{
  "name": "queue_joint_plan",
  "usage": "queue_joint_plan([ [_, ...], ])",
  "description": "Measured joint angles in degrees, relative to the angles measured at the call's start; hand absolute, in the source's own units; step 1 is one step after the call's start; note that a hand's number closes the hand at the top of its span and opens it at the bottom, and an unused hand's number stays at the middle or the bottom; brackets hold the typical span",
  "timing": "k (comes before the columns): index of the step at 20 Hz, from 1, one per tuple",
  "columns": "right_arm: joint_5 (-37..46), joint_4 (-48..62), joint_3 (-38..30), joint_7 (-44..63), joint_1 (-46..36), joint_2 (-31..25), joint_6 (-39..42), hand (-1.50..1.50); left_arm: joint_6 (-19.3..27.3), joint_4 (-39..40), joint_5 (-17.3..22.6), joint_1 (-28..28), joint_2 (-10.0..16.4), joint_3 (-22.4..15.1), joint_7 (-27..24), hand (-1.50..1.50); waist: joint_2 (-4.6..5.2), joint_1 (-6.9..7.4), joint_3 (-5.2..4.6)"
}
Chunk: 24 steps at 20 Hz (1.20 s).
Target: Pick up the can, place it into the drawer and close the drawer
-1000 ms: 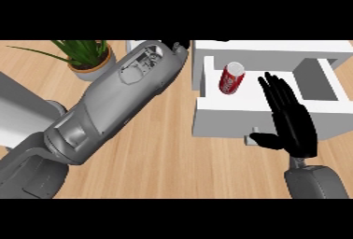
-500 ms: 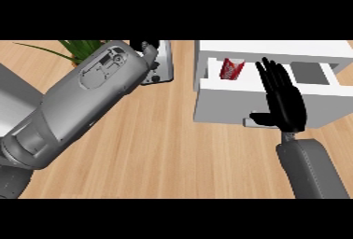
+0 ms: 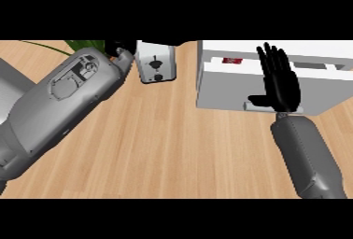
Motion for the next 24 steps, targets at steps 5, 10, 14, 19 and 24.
queue_joint_plan([
  [5, 0.36, 10.24, -2.78, -0.63, -6.91, -0.48, -4.85, -1.50, -0.25, -4.17, -0.85, 3.22, 2.12, -0.08, 1.39, -1.50, 0.46, 0.18, 0.31],
  [10, 0.71, 19.57, -4.98, -0.10, -13.88, -0.52, -8.08, -1.50, -1.02, -9.20, -1.41, 7.67, 4.88, 0.45, 1.79, -1.50, 1.01, 0.58, 0.74],
  [14, 1.30, 24.91, -5.97, 0.20, -18.05, -1.09, -9.91, -1.50, -0.76, -12.73, -2.20, 10.92, 5.94, 0.46, 1.80, -1.50, 1.10, 0.67, 0.77],
  [19, 1.92, 30.42, -6.88, 0.41, -22.23, -1.96, -10.42, -1.50, -0.43, -15.38, -3.41, 13.95, 6.16, 0.20, 1.29, -1.50, 1.48, 0.70, 0.87],
  [24, 1.89, 34.19, -7.87, 0.44, -24.94, -2.52, -10.49, -1.50, -0.57, -17.36, -4.24, 16.13, 6.38, 0.32, 0.92, -1.50, 1.74, 0.70, 0.94],
])
